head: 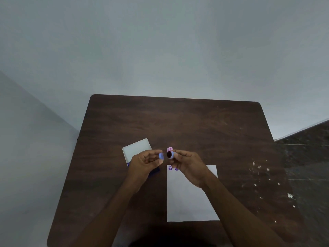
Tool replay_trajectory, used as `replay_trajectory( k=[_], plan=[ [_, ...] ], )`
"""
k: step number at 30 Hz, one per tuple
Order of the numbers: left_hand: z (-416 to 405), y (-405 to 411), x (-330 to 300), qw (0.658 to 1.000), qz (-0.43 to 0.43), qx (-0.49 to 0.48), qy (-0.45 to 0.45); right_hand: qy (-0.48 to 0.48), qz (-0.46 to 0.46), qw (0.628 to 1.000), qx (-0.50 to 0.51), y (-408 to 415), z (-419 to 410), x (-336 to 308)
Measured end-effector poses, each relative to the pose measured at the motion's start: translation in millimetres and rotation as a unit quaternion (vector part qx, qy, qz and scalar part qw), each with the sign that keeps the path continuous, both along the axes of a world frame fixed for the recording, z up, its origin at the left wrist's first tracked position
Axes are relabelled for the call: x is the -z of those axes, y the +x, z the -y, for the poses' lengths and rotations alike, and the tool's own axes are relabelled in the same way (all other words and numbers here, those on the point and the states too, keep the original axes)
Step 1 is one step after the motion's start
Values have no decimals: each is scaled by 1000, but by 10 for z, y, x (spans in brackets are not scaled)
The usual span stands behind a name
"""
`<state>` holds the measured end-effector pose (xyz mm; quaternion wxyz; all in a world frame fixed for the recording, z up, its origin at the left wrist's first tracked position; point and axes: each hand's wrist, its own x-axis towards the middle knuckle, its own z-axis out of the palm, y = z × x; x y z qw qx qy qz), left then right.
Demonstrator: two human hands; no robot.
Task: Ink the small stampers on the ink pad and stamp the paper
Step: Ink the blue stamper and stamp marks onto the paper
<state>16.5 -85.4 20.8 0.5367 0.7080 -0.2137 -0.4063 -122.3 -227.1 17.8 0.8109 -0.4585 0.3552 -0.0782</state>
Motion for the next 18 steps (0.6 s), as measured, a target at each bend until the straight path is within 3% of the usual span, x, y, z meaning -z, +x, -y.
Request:
replay_trajectory(
  k=[9, 13, 15, 18],
  plan=[
    [-823, 191, 434, 987, 51, -127, 86, 227, 145, 963, 1, 69, -153, -95],
    [-1112, 260, 658, 974, 57, -147, 160, 242, 174, 954, -31, 141, -224, -164],
    [-1139, 253, 703, 970, 98, -141, 170, 241, 178, 953, -46, 170, -253, -195],
    [-1081, 229, 739, 951, 229, -109, 178, 240, 188, 950, -62, 218, -279, -234]
  ],
)
